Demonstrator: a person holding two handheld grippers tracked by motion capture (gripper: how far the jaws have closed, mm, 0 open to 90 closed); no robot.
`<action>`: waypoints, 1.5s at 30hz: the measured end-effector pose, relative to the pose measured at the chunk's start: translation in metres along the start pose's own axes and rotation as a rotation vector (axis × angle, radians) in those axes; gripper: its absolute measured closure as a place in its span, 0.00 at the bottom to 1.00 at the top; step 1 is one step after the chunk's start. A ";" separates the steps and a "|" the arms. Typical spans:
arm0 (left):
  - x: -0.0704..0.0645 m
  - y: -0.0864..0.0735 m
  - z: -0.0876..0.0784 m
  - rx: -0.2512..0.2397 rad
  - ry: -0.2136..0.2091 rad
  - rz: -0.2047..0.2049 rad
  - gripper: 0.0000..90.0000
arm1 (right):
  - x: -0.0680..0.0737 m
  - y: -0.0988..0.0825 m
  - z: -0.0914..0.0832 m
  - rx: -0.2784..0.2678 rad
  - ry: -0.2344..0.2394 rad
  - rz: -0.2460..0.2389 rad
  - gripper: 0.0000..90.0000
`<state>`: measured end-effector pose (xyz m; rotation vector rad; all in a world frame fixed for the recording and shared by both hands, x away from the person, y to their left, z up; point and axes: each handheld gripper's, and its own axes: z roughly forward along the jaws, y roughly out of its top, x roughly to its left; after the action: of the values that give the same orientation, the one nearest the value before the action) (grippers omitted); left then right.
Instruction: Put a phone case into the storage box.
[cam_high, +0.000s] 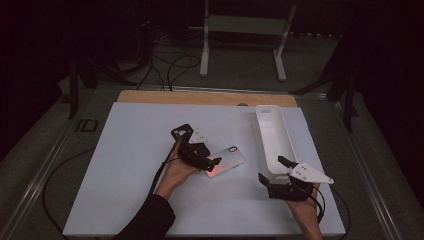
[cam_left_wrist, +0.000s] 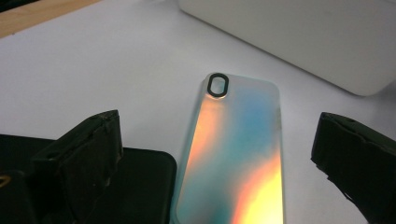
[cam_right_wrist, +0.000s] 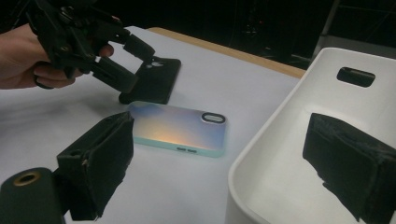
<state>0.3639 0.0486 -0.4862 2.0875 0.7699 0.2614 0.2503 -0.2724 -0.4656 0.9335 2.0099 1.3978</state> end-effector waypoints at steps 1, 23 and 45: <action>0.001 0.000 0.001 0.002 0.003 -0.001 0.04 | 0.000 0.000 0.000 0.001 0.000 -0.001 0.10; 0.005 0.004 0.046 0.134 0.128 -0.076 1.00 | -0.001 0.000 -0.001 0.001 0.001 0.002 0.10; -0.018 -0.012 0.045 0.199 0.078 0.025 1.00 | 0.002 -0.001 0.002 0.007 0.010 -0.005 0.10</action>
<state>0.3647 0.0127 -0.5209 2.2859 0.8466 0.2918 0.2500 -0.2700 -0.4670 0.9257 2.0246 1.3959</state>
